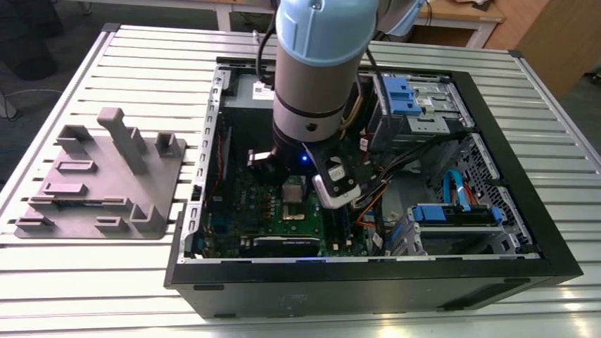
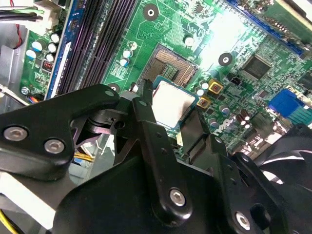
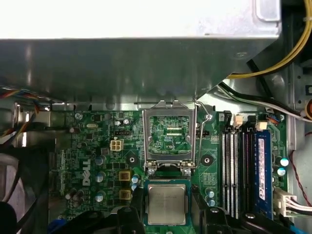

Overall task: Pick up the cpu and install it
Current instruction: 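Place the cpu into insertion slot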

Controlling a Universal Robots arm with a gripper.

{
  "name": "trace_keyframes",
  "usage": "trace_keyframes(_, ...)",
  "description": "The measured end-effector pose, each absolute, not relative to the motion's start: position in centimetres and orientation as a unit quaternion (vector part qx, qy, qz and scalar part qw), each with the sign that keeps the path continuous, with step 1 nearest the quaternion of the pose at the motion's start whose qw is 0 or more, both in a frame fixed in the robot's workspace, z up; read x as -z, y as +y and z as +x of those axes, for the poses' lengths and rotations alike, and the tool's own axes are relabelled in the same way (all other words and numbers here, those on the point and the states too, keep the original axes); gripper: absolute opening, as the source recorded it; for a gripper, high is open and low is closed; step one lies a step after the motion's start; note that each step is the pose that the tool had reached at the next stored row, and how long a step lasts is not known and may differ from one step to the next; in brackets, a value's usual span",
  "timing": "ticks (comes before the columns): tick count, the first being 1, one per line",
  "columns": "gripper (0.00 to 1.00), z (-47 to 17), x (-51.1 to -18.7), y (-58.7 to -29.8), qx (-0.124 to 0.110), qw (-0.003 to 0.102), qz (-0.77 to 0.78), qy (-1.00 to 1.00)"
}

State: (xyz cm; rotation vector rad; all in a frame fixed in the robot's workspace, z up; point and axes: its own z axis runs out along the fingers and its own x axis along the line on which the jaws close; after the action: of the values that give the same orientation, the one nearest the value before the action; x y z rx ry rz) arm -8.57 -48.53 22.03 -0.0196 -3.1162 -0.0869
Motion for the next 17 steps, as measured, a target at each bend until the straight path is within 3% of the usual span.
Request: trace_keyframes(17, 0.47, -8.6, -20.7, -48.6, 0.028, 0.012, -0.006, -1.000)
